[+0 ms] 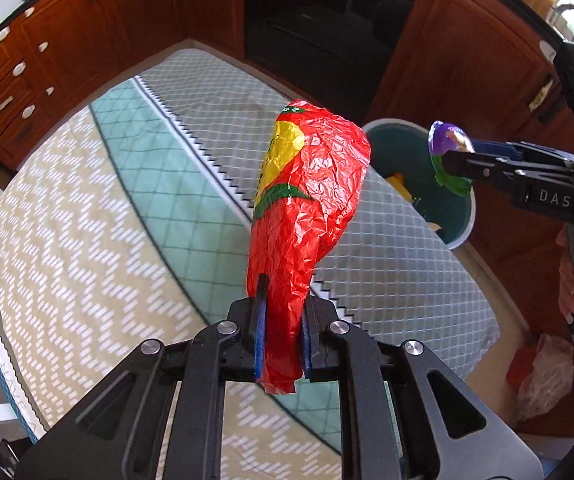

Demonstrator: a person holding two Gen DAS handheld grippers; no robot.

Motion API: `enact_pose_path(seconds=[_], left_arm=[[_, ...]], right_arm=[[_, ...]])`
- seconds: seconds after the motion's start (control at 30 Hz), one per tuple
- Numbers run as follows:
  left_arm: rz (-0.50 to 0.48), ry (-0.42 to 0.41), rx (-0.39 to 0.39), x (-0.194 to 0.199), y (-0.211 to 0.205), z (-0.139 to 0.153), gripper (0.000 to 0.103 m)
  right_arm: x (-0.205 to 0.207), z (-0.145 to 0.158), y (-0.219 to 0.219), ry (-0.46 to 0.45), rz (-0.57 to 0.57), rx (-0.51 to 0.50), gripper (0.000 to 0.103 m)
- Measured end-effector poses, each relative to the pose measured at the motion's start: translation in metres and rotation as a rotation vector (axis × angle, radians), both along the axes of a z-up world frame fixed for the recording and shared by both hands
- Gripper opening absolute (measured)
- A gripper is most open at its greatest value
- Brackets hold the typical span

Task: Collect trash
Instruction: 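Carry wrapper and egg over the teal bin and open both tools to drop them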

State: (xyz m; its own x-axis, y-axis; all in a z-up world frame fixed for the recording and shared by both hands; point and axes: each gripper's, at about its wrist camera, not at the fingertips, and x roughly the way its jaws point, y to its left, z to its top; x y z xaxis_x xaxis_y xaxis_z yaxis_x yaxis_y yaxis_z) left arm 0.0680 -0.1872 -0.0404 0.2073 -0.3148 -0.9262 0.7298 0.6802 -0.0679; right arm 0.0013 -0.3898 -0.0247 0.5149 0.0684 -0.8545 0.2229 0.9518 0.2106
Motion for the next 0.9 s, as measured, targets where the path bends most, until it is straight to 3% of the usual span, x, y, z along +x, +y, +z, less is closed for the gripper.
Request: enact_pose_path(seconds=[0.3,0.67,0.73,0.8,0.9], left_arm=[[-0.146,0.019,0.058,-0.034,-0.098,-0.006,0.014],[-0.243,0.101,0.132,-0.049,-0.195,-0.045,0.018],[-0.252,0.101,0.127,-0.048,-0.205,-0.048,0.028],[-0.248,0.078,0.104,-0.045,-0.211,-0.047,0.053],[-0.231,0.039,0.07,-0.039,-0.214,-0.045,0.061]], right_arm=[[-0.041,-0.011,-0.088,-0.018,-0.144,0.052,0.053],[-0.054,-0.024,-0.126,-0.002,-0.19,0.077,0.053],[-0.054,-0.027,-0.131,0.006,-0.195,0.077,0.053],[-0.053,-0.029,-0.135,0.015,-0.199,0.077,0.053],[-0.052,-0.032,-0.14,0.029,-0.204,0.073,0.053]])
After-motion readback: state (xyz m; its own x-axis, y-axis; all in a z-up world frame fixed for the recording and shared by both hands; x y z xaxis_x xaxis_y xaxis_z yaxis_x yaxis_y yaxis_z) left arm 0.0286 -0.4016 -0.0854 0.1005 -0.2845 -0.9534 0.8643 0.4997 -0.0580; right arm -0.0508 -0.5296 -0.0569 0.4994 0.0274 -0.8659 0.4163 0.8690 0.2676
